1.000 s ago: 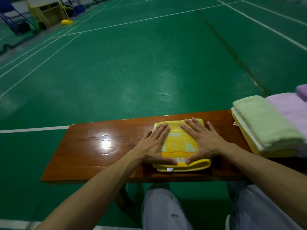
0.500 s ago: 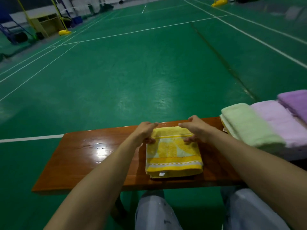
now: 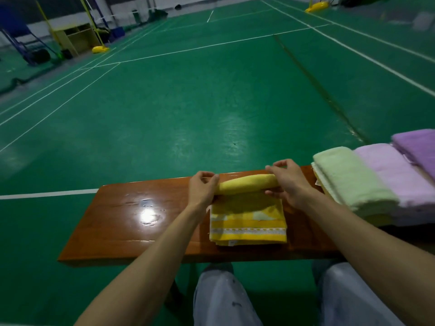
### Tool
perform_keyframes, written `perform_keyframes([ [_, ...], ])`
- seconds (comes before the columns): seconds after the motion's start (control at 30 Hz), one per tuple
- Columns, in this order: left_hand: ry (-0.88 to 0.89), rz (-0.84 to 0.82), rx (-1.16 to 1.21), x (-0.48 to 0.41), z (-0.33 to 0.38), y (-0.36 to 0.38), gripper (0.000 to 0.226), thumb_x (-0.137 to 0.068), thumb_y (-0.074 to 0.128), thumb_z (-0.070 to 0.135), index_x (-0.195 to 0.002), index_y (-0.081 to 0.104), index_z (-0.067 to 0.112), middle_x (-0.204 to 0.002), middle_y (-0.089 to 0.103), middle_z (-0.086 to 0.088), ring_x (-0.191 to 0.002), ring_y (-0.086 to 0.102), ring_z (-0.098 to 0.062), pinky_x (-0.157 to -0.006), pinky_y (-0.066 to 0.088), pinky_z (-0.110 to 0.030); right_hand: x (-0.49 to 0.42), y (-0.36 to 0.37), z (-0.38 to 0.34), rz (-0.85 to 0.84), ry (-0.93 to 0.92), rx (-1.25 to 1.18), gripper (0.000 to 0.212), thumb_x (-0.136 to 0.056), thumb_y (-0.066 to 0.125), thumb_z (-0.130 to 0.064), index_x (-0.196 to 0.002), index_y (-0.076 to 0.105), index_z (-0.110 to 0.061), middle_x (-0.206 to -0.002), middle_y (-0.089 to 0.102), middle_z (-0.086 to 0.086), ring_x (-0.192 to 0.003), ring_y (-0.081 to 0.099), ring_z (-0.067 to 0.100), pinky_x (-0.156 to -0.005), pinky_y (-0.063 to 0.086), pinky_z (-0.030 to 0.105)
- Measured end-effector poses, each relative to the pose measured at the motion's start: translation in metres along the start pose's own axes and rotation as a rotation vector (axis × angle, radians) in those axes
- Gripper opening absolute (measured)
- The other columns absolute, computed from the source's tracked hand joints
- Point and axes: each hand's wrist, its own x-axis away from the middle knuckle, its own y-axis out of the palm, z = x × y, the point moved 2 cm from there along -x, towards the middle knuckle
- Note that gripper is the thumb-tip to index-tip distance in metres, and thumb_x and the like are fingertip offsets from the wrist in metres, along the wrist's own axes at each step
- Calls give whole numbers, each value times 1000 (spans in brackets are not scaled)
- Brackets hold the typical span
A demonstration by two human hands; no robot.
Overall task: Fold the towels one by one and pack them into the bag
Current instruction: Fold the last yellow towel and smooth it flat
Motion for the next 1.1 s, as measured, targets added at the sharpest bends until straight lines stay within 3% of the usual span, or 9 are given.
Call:
perform_keyframes([
  [0.13,82,-15,-48,29,-11,-6,11,-89,67,20,-94,58,23,-100,61,-7,-96,61,-26,-76,58,-52,23,-11,19,25,-69,79,28,-95,64,-25,-116,48,-15,-106,48,6,-89,55,26,-55,58,37],
  [0.23,112,-21,-80,49,-20,-10,15,-87,69,17,-97,58,20,-96,61,-6,-88,60,-20,-69,60,-42,38,-18,32,45,-139,188,31,-91,68,-20,-115,48,-15,-102,51,7,-84,56,21,-53,56,35],
  [0.33,185,-25,-135,62,-33,-16,18,-85,69,11,-94,58,22,-84,60,-1,-74,56,-12,-62,51,-29,50,-25,47,62,-219,336,36,-87,72,-13,-115,50,-16,-89,54,5,-76,53,16,-55,43,27],
  [0.43,186,-33,-101,74,-46,-19,25,-86,65,5,-101,57,23,-83,54,1,-72,51,-10,-60,45,-22,57,-25,59,26,-238,363,40,-82,74,-8,-113,51,-21,-80,55,6,-70,52,17,-57,42,29],
  [0.53,92,-6,-26,76,-48,-18,37,-87,61,5,-114,50,28,-103,52,-1,-92,54,-17,-74,52,-34,58,-21,59,14,-224,286,46,-80,75,-1,-114,51,-20,-78,54,8,-69,52,18,-58,43,31],
  [0.63,-11,-43,94,69,-41,-14,39,-87,55,1,-116,49,26,-113,52,-5,-100,53,-23,-86,51,-44,50,-17,51,60,-214,204,50,-78,75,2,-117,52,-19,-81,55,8,-73,53,20,-62,48,34],
  [0.8,60,-79,131,51,-24,-12,42,-85,47,-7,-115,58,20,-119,51,-13,-101,52,-24,-88,50,-46,30,-9,26,55,-258,97,51,-78,74,5,-119,54,-18,-71,49,1,-66,47,15,-60,43,31],
  [0.93,122,-166,-7,43,-33,-14,43,-78,55,8,-104,64,42,-129,43,-8,-116,47,-27,-91,53,-52,18,-15,27,-14,-248,152,51,-79,71,8,-121,56,-16,-66,47,1,-61,44,14,-56,38,29],
  [1.1,256,-264,-297,54,-55,-19,30,-87,65,10,-108,65,31,-116,37,-5,-109,42,-18,-82,52,-20,11,-30,39,-90,-205,403,42,-81,70,1,-116,58,-18,-77,56,6,-69,50,17,-62,42,31],
])
